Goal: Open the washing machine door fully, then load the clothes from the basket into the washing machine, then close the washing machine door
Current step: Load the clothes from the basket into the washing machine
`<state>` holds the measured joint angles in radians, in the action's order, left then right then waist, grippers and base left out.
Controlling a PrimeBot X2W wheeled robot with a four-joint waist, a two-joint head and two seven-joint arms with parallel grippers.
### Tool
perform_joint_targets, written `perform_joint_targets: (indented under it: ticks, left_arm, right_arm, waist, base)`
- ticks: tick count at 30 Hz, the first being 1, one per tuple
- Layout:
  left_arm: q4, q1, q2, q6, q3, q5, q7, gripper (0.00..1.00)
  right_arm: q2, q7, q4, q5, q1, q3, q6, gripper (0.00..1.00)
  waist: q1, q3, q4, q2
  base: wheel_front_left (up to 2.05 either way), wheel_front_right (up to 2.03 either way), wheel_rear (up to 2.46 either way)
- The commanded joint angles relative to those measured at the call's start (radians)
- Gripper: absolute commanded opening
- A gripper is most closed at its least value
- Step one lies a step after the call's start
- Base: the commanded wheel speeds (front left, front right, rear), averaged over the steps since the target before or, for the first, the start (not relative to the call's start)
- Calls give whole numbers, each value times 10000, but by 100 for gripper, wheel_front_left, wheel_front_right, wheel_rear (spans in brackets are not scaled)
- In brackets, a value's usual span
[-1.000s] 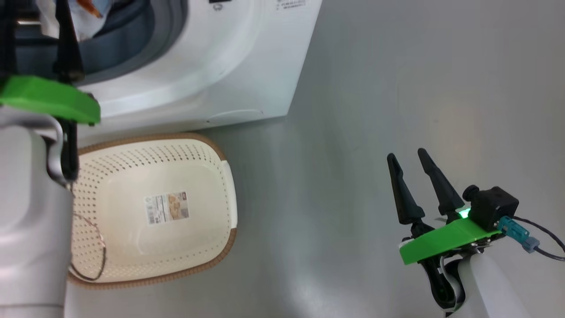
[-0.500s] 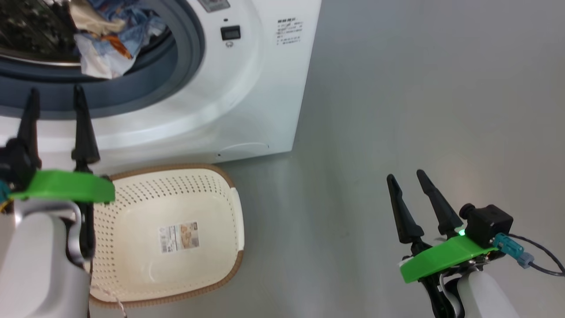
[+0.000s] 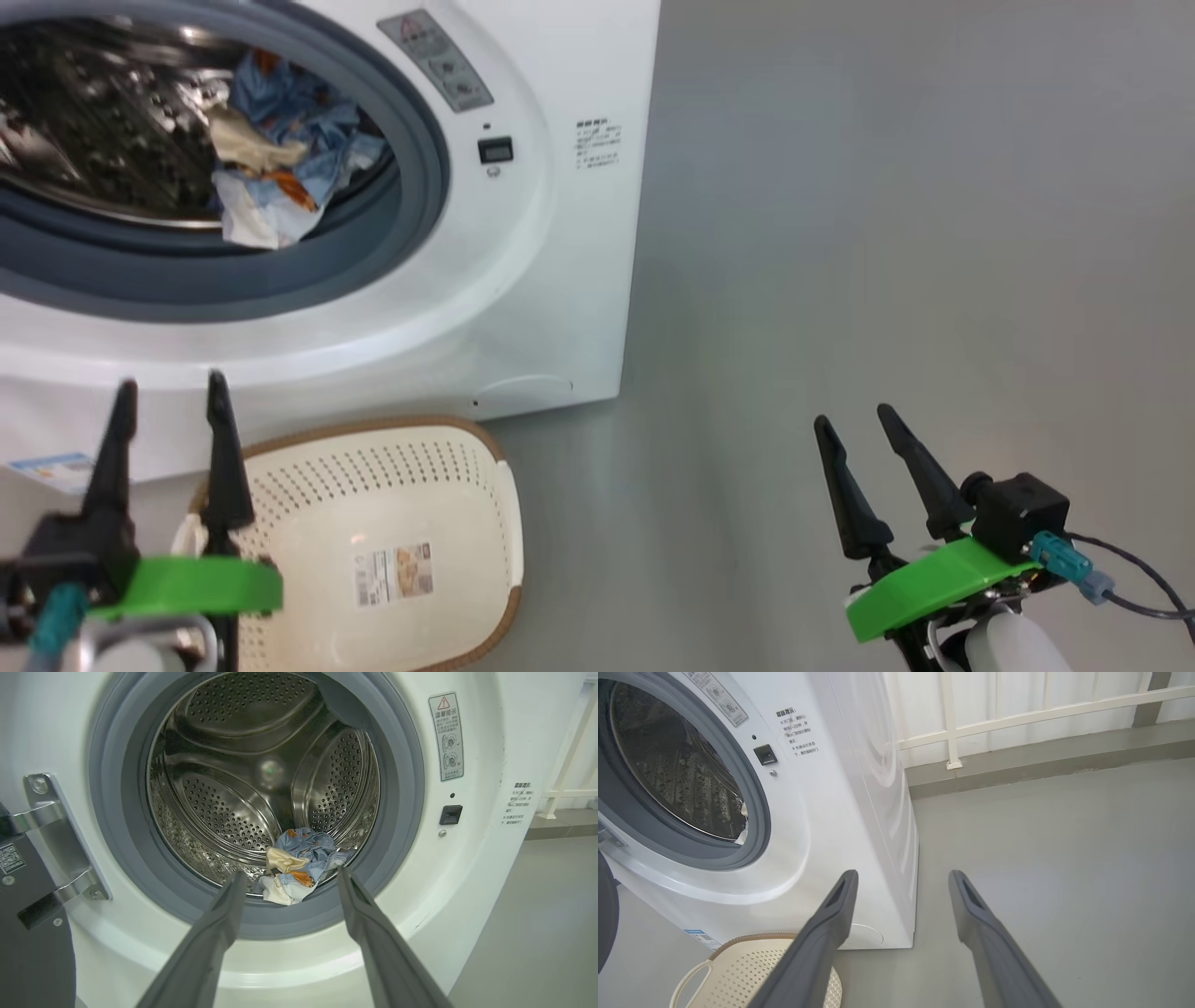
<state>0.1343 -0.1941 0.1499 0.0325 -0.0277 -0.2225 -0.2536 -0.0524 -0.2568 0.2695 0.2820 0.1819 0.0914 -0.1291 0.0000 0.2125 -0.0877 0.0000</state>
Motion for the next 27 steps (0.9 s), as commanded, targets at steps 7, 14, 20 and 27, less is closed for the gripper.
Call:
perform_joint_targets:
  ticks: [7, 14, 20, 27]
  left_arm:
    - [-839, 1281, -168, 200, 668, 246, -82, 100]
    - [-1293, 2339, -445, 214, 1007, 366, -82, 100]
    - [-1414, 3130, -645, 285, 1170, 509, -82, 100]
    - [-1561, 3779, -801, 281, 1335, 577, -82, 100]
  right_arm:
    - [22, -49, -310, -226, -338, 220, -16, 100]
    - [22, -49, -384, -317, -583, 221, -16, 100]
    - [22, -49, -419, -426, -812, 134, -16, 100]
    - [22, -49, -521, -537, -903, 23, -16, 100]
  waist:
    - [0, -913, -156, 0]
    - [0, -1442, -181, 0]
    - [0, -1840, -82, 0]
    - [0, -2014, 14, 0]
  base:
    - [0, 0, 0]
    - [0, 0, 0]
    - [0, 0, 0]
    - [0, 0, 0]
